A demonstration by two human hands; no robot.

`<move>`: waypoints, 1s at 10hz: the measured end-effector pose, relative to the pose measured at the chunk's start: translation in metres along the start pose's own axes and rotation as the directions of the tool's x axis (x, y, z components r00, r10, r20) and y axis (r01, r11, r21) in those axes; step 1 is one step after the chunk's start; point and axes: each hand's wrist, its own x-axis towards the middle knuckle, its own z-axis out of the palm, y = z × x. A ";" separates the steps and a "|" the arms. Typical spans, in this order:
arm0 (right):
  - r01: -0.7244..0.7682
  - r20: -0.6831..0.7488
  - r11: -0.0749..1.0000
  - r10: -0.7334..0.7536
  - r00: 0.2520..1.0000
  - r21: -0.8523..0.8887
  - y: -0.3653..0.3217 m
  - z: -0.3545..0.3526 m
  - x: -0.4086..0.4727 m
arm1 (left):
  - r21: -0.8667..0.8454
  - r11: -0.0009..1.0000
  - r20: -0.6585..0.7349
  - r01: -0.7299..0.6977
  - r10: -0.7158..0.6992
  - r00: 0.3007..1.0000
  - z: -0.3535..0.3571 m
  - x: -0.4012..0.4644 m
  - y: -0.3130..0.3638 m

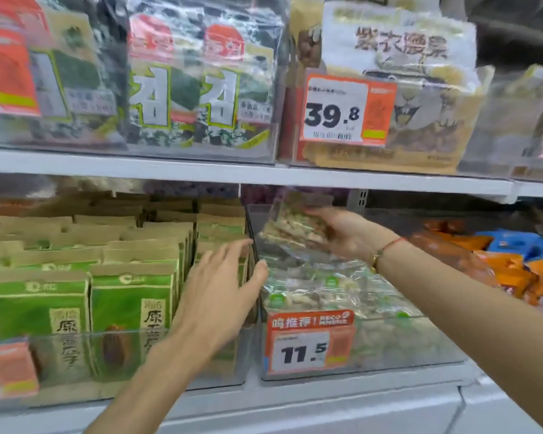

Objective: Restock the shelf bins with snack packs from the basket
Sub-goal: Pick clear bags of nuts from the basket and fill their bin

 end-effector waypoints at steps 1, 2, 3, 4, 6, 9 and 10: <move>0.069 -0.039 0.995 -0.072 0.997 -0.073 0.007 0.013 0.032 | -0.078 0.997 -0.010 -0.006 0.005 1.000 0.002 0.002 -0.005; 0.260 -0.133 0.947 -0.287 0.949 -0.191 0.025 0.012 0.072 | -0.152 0.988 -0.019 -0.009 0.006 1.000 0.004 0.004 -0.009; 0.359 -0.152 0.884 -0.415 0.897 -0.299 0.028 0.024 0.061 | -0.159 0.987 -0.019 -0.002 -0.001 1.000 0.007 0.006 -0.009; 0.306 -0.086 0.702 -0.464 0.882 -0.643 0.030 0.031 0.066 | -0.150 0.989 -0.046 0.002 -0.009 0.999 0.010 0.006 -0.009; 0.127 -0.001 0.596 -0.210 0.978 -0.793 0.026 0.038 0.058 | -0.096 0.995 -0.067 -0.012 0.006 0.998 0.013 0.005 -0.009; 0.085 -0.099 0.468 -0.357 0.929 -0.880 0.008 0.023 0.063 | -0.113 0.994 -0.050 -0.001 -0.004 0.999 0.010 0.002 -0.007; 0.012 -0.214 0.498 -0.396 0.893 -0.867 0.014 0.025 0.068 | -0.130 0.992 -0.048 0.003 -0.009 0.999 0.009 0.002 -0.006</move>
